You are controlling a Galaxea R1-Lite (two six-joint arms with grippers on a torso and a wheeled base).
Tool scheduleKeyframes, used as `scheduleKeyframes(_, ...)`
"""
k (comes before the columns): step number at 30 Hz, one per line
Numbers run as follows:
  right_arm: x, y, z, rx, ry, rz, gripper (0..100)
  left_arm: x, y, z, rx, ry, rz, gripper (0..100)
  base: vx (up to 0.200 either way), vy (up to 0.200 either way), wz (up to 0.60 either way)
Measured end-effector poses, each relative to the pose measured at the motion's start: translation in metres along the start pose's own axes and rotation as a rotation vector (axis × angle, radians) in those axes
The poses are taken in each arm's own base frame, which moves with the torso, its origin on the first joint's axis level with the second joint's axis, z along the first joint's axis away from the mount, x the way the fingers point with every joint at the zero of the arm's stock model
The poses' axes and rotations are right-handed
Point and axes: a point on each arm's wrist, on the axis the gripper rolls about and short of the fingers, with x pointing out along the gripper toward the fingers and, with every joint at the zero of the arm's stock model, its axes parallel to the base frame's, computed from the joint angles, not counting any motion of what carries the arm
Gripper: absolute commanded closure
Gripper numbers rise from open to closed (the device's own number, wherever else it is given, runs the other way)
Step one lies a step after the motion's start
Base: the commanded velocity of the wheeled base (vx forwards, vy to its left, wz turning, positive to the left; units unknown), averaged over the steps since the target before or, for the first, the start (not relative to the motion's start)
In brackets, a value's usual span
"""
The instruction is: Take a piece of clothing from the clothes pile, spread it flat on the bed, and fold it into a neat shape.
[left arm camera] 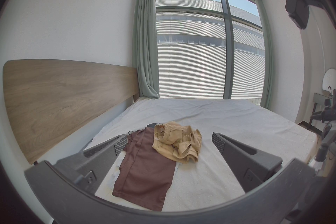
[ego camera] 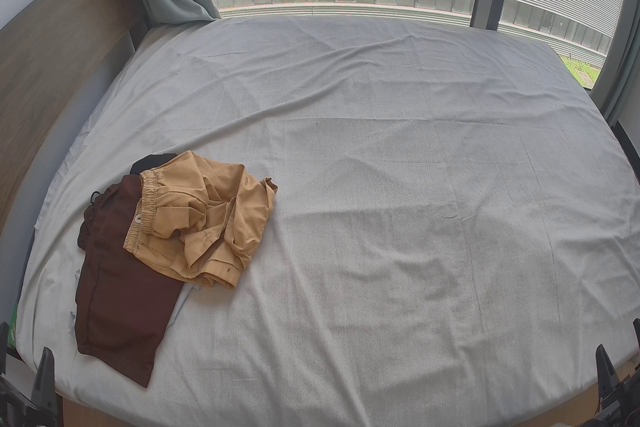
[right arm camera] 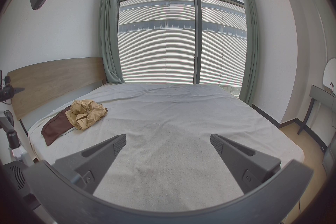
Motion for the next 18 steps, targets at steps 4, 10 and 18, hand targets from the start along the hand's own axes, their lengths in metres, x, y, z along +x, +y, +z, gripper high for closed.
scheduleKeyframes(4,0.000,0.000,0.000,0.001,0.000,0.000,0,0.004,-0.001,0.020,-0.004,0.005,-0.035,0,0.000,0.000,0.00)
scheduleKeyframes(10,0.000,0.000,0.000,0.001,0.000,0.000,0,0.019,-0.002,0.045,-0.013,0.054,-0.097,0,0.000,0.000,0.00)
scheduleKeyframes(18,0.000,0.000,0.000,0.002,0.000,0.001,0,0.046,-0.007,0.082,-0.152,0.116,-0.213,0,0.000,0.000,0.00)
